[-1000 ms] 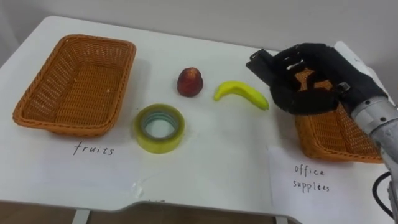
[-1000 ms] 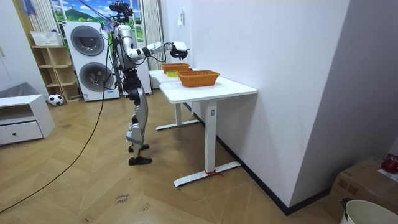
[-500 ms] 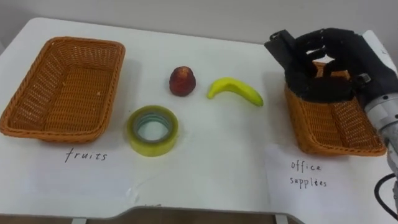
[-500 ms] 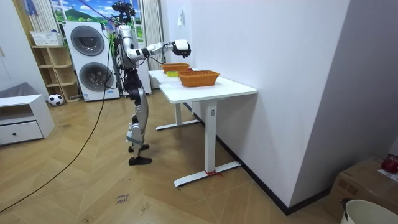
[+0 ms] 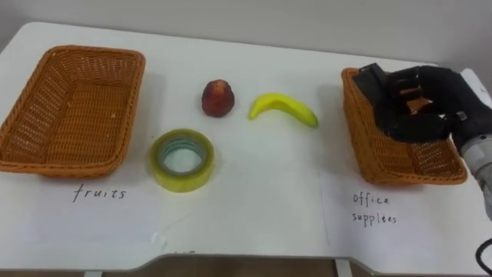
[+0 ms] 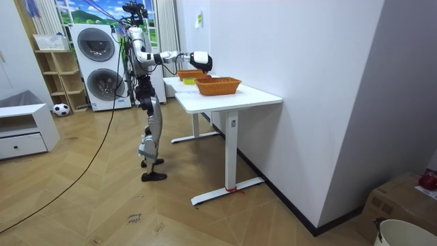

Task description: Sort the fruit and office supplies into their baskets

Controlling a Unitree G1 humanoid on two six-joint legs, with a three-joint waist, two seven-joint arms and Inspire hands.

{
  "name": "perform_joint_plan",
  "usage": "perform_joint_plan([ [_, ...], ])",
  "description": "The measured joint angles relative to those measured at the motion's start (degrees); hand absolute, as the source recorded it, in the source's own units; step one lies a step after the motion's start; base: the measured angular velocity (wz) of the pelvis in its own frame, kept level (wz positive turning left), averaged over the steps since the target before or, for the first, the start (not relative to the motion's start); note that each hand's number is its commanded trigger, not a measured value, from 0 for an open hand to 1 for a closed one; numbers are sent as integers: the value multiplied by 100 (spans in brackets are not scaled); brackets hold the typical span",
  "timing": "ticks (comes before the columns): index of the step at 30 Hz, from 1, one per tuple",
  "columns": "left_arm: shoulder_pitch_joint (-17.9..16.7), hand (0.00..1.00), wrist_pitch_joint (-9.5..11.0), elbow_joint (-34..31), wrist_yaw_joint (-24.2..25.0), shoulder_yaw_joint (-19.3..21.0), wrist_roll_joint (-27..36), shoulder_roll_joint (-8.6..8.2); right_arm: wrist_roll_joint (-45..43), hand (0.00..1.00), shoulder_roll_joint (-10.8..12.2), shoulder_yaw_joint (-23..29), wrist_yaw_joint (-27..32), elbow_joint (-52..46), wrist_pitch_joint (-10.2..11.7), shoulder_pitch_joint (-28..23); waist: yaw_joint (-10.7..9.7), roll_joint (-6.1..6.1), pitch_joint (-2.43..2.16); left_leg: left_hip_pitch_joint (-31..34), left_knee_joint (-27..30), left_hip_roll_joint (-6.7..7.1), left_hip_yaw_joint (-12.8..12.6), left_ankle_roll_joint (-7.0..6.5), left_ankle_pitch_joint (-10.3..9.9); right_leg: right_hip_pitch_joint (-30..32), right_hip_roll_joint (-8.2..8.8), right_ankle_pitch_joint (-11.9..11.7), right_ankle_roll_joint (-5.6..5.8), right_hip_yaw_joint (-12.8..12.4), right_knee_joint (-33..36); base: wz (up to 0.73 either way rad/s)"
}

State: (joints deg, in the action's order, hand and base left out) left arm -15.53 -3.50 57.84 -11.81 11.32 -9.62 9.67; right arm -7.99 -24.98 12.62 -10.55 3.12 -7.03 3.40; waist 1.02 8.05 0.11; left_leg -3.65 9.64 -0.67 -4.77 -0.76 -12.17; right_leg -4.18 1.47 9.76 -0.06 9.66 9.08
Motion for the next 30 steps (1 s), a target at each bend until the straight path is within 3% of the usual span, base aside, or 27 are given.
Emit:
perform_joint_plan([
  [13,-6,0,3,28,-23,-4,8,2,96,100,-9,71,204,112,6,-2,-66,-44,23,-45,-1,-3,-47,0,0,9,-2,0,0,-32,3,0],
  [30,30,0,8,19,-46,-2,10,15,220,100,-9,55,236,534,16,-135,-49,-15,-7,-208,-56,-54,-158,3,-4,-77,-62,-6,-10,-169,68,-3],
])
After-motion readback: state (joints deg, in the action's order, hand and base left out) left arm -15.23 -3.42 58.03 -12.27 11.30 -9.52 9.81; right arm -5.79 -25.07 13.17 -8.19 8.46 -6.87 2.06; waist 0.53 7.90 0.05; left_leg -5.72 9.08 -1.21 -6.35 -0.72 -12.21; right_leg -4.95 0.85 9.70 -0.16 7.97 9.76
